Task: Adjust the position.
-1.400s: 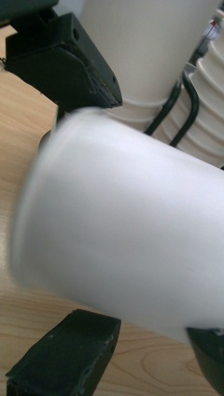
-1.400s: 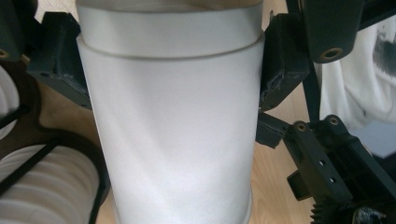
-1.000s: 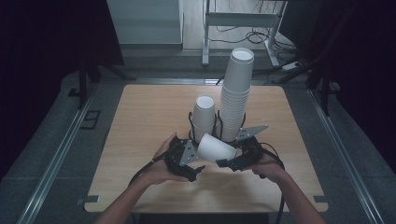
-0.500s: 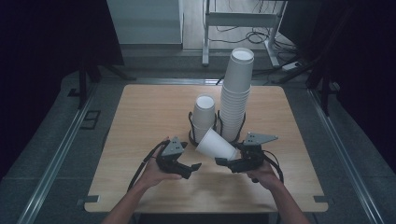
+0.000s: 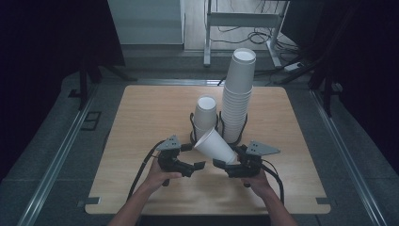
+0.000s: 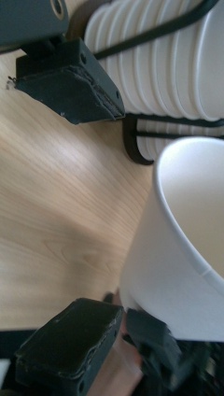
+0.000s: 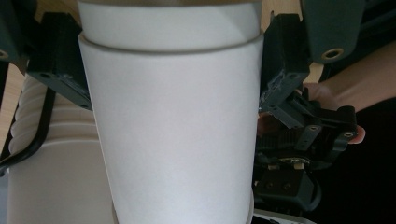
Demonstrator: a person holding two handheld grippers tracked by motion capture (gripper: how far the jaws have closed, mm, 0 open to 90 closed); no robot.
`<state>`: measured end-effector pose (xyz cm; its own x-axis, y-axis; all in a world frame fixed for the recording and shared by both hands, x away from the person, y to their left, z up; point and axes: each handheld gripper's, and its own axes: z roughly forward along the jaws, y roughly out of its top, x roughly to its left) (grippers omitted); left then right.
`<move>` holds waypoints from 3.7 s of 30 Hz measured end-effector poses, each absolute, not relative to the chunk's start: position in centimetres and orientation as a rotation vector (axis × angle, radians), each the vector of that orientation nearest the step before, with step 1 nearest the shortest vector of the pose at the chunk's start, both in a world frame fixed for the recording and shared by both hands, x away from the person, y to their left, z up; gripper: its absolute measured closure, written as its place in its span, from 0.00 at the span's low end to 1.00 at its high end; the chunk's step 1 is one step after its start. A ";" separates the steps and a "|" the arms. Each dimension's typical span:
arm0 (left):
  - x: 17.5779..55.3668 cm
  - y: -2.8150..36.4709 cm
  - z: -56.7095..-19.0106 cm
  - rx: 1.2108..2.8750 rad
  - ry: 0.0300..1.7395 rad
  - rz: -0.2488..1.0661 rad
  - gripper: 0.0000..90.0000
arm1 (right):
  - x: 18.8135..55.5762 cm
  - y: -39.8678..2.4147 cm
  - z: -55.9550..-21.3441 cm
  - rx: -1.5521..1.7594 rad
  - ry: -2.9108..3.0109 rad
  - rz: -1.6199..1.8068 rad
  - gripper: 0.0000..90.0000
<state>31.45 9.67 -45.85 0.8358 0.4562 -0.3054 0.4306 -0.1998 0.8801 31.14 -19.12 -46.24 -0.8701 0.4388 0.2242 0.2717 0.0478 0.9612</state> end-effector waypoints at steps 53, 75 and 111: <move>32.6 9.2 -44.7 1.588 0.638 -0.045 0.15 | 31.0 -18.3 -47.5 0.758 2.231 1.957 0.12; 30.9 14.6 -44.4 1.718 0.787 0.279 0.15 | 29.7 -19.8 -47.2 0.788 2.174 1.790 0.17; 31.0 16.0 -47.2 1.841 0.971 0.550 0.14 | 29.9 -20.4 -47.8 0.840 2.173 1.732 0.20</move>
